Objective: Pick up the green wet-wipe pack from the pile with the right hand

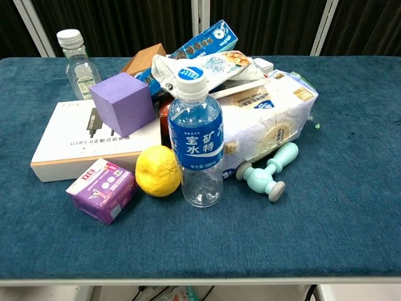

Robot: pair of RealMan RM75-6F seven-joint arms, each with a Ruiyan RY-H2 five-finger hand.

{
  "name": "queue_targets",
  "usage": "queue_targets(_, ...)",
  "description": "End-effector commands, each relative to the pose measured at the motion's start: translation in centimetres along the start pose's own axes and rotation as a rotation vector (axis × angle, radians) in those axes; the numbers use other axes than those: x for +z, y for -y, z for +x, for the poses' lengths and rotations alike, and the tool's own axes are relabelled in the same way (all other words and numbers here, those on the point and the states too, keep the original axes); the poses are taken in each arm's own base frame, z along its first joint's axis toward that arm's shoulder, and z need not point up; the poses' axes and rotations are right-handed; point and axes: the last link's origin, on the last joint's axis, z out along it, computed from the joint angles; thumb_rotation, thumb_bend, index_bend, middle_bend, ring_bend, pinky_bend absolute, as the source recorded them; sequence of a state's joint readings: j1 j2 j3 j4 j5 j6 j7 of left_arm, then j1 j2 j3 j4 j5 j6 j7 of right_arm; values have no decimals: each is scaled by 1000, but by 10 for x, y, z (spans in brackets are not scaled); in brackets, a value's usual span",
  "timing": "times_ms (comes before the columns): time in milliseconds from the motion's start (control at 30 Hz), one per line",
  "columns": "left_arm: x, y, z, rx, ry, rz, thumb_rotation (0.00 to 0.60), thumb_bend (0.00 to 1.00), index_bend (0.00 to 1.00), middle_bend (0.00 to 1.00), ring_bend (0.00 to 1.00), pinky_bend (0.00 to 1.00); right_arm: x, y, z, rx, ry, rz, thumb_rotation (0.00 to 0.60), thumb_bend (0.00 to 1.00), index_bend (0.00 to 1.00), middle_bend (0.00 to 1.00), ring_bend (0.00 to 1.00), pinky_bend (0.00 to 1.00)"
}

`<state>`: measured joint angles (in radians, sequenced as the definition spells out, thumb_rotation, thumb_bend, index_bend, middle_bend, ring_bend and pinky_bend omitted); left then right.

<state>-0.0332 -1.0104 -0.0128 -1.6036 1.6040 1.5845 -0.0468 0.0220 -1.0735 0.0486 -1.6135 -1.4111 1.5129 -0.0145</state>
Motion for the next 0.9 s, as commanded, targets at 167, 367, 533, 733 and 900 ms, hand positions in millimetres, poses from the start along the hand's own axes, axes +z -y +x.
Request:
queue_targets(167,-1,0,0,0,5,2,289,60,87,108,144,254,1,2,1,4,-4,9,600,97,0,0,0,0)
queue_targets(367,-4,1,1,2,4,4,293,60,87,108,144,255,17,7,0,-20,23,40,600,97,0,0,0,0)
queue_targets(533,-6,5,4,-4,-7,15,290,59,87,108,144,254,55,36,2,-91,62,150,600,97,0,0,0,0)
queue_targets(733,-6,11,0,-12,-4,31,291,59,87,108,144,254,129,100,-6,-141,113,276,600,97,0,0,0,0)
queue_targets(900,-9,13,-3,-25,-6,40,289,59,87,108,144,255,175,144,-26,-201,157,330,600,117,0,0,0,0)
